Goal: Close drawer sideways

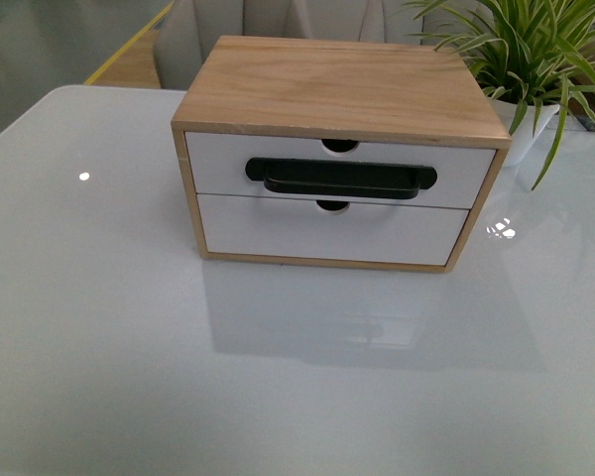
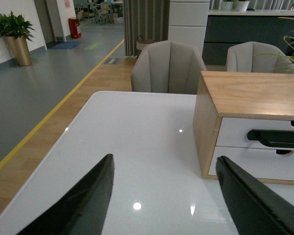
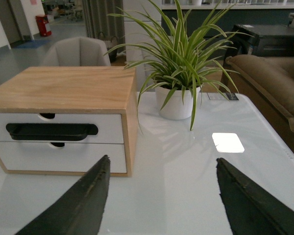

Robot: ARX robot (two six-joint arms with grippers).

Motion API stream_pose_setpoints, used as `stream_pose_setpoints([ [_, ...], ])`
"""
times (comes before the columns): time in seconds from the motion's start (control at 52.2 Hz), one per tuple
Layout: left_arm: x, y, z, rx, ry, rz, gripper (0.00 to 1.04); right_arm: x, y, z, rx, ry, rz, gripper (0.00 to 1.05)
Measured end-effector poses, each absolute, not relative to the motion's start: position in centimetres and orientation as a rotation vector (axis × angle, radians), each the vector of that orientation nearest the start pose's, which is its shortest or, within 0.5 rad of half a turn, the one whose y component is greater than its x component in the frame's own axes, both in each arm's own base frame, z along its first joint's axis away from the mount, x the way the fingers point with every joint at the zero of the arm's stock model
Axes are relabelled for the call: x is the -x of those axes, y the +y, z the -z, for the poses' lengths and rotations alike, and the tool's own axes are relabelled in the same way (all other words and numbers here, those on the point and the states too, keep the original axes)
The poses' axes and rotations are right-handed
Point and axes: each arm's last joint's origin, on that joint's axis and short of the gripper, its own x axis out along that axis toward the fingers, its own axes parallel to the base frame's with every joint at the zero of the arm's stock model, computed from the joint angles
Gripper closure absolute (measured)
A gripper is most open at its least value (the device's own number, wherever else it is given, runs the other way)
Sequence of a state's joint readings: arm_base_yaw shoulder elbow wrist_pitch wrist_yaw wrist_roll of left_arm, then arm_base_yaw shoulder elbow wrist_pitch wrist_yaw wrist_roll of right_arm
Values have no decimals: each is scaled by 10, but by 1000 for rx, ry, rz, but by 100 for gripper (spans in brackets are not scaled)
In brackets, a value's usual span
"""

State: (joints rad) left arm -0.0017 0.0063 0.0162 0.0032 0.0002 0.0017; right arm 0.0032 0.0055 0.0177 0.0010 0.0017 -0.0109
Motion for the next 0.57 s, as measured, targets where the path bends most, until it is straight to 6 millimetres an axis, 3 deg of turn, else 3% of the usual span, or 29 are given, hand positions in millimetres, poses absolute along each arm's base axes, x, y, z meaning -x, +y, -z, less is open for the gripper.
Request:
stream_pose_setpoints([
  [0.134,-97,0,-169,-2,-13,2,7,-97,0,-169,11,-13,-1,8],
  [0.574,-97,0,-169,-2,-13,2,9,-97,0,-169,10,-13,-1,9],
])
